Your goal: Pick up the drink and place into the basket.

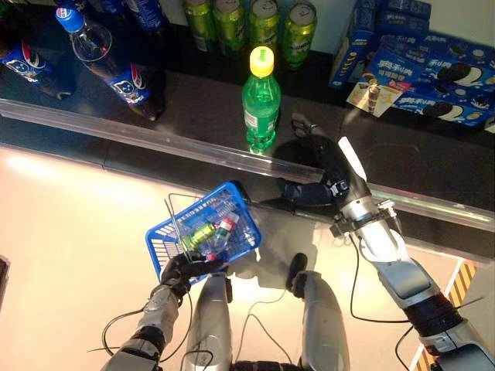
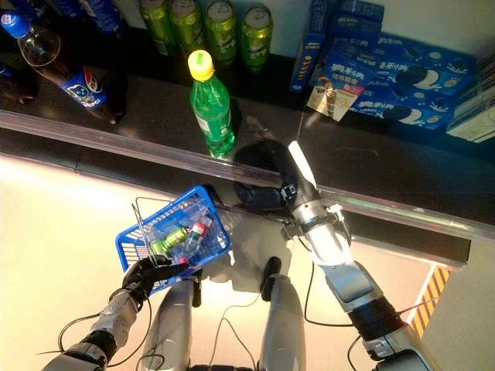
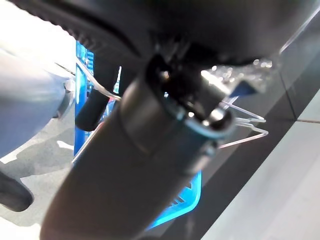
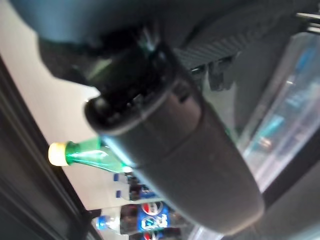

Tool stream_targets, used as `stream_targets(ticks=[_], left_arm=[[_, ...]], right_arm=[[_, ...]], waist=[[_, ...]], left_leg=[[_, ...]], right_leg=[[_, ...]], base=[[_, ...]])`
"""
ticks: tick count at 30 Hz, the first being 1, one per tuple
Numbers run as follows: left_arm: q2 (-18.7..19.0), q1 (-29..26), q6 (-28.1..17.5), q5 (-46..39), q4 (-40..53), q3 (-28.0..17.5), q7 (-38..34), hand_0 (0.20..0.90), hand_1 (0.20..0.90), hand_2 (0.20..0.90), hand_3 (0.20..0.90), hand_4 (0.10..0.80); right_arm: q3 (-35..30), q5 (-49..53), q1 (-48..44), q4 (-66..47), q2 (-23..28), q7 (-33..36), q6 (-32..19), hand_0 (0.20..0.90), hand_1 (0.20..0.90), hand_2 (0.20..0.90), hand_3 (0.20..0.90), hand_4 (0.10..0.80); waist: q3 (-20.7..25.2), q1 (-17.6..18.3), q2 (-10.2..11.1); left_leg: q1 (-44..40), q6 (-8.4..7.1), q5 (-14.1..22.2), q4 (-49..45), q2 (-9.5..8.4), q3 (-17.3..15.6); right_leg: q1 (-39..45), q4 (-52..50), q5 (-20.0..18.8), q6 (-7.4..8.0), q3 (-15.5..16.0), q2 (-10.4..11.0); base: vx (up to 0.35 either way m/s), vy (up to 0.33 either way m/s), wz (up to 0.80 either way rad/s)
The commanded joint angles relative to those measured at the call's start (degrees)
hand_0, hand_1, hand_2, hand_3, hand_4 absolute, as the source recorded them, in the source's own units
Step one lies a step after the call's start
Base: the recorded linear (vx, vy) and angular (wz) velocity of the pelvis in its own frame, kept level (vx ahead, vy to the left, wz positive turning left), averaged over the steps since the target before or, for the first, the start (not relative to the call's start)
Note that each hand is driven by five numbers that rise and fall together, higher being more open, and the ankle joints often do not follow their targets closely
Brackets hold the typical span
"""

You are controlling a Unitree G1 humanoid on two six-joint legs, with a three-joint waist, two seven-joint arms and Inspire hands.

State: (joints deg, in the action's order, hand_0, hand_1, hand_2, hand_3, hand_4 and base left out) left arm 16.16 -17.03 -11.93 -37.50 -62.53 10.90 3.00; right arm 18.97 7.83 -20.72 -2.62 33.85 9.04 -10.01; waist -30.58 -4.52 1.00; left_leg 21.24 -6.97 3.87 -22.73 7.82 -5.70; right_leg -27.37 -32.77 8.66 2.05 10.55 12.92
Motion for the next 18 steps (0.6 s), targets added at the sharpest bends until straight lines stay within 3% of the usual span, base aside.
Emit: stream_targets(ticks=[1, 18], left_arm=[[3.1, 6.07, -4.55, -0.62, 4.98, -0.04, 0.48, 0.3, 0.3, 0.3, 0.2, 0.1], [3.39, 6.72, -1.23, 1.73, 7.84, 1.83, 0.43, 0.3, 0.3, 0.3, 0.2, 0.1]], right_arm=[[-5.58, 2.4, -6.54, -6.68, -1.09, 2.7, -6.95, 0.9, 0.9, 0.9, 0.9, 0.8], [-5.65, 11.41, -18.9, 6.02, -1.62, 3.46, -1.15, 0.9, 0.9, 0.9, 0.9, 0.8]], waist=[[1.27, -0.87, -1.54], [1.94, -3.92, -2.69]], left_leg=[[0.34, 2.62, -2.28, 1.11, -0.99, 3.63], [-1.0, 2.8, -3.0, 1.59, -1.7, 4.65]], right_leg=[[3.74, 2.87, -3.99, 4.99, 2.07, 4.96], [6.42, 3.87, -4.51, 4.58, 4.14, 6.08]], base=[[0.0, 0.0, 0.0], [0.0, 0.0, 0.0]])
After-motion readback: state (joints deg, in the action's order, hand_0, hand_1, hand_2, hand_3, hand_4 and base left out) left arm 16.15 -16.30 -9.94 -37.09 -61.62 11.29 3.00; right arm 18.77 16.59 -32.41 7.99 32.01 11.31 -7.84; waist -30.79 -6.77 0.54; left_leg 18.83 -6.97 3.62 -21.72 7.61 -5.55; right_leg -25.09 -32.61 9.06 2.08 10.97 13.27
